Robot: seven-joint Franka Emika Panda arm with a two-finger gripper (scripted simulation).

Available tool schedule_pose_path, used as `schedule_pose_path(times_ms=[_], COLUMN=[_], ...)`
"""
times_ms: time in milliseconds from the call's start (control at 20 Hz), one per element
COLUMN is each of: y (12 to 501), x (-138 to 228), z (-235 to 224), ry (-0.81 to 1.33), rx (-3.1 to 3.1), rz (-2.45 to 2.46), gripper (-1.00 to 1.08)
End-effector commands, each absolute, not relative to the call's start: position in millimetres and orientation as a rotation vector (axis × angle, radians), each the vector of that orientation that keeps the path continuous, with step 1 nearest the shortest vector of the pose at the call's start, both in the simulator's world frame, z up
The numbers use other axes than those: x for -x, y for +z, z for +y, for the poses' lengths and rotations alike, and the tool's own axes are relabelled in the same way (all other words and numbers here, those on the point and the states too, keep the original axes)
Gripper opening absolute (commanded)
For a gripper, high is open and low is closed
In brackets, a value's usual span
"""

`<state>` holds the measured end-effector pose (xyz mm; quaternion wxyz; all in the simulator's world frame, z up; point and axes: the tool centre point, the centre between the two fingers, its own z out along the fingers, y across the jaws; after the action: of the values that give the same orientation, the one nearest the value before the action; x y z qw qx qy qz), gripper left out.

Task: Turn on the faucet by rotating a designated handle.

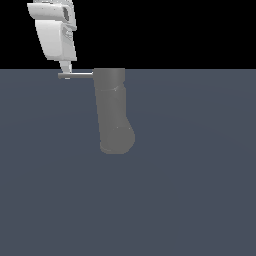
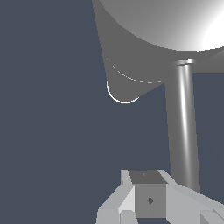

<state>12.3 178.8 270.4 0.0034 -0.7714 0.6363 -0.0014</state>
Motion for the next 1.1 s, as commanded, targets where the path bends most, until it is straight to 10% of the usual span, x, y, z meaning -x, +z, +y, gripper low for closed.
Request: schedule_pose_path(times_ms=[0,1050], y=[270.2,270.4], x=[-2.2,55.8], z=[175.4,160.6], ry=[0.001,0.0], rx=[2.422,2.421], rz=[2.001,2.002], gripper=[-1.0,-1.0])
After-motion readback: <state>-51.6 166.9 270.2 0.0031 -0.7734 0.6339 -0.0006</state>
